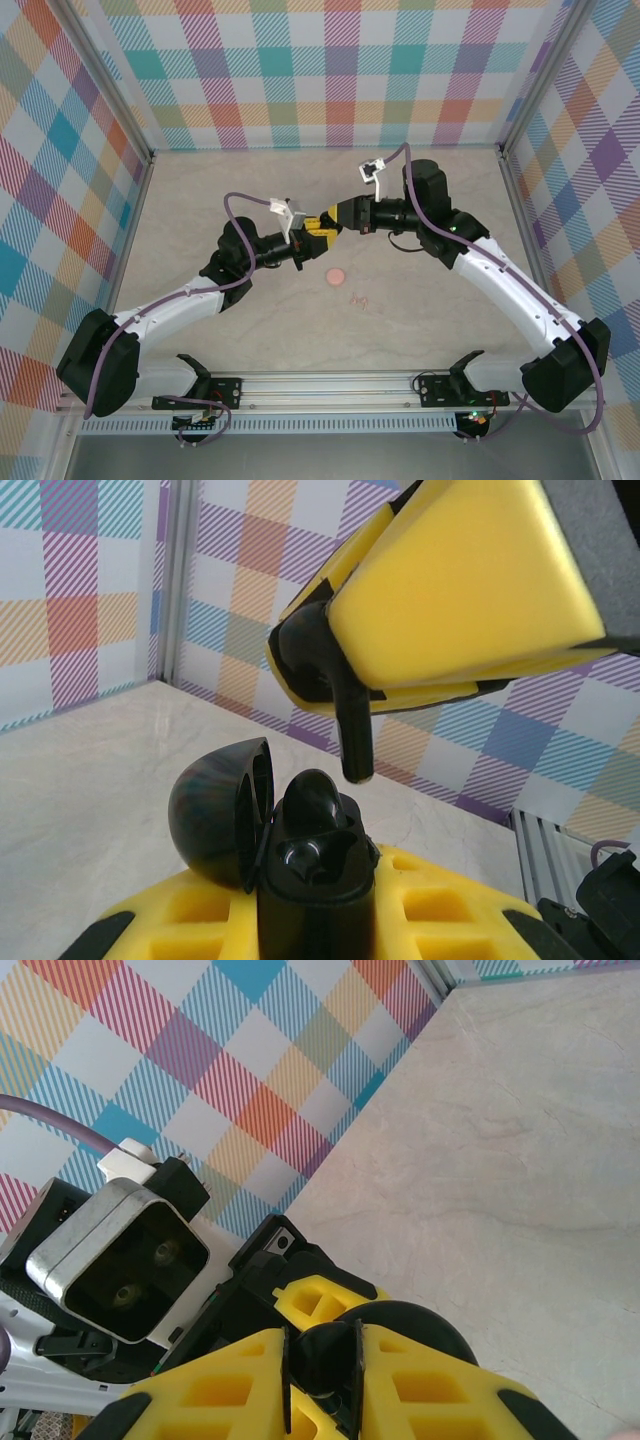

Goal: Insert the wireless bluetooth earbuds into the charging case

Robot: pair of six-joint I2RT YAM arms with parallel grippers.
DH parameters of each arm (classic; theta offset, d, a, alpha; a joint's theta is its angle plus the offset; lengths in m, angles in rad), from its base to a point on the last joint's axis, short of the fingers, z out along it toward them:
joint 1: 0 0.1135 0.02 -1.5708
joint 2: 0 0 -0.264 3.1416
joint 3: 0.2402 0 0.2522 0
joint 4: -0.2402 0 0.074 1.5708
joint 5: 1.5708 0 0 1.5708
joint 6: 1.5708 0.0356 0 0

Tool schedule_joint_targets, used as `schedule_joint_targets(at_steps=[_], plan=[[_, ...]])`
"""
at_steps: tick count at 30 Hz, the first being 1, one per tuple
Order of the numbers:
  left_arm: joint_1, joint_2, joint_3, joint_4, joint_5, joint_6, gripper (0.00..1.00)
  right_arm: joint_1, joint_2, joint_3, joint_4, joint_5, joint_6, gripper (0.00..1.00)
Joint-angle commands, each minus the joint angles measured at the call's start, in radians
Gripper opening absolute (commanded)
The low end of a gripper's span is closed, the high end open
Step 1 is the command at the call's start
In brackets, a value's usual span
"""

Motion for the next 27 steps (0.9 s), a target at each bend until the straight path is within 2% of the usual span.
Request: schedule_joint_targets(at_steps=[1,27], plan=[[-0.012,0.000,0.036,0.059,0.023,-0.013,0.19,0.008,0.004,0.031,0.000,-0.001,-0.027,0.23],[-0.012,-0.015,0.043,0.071,0.024,-0.039,0.19,0.016,0.015,0.026,-0.032,0.026,-0.047,0.23]])
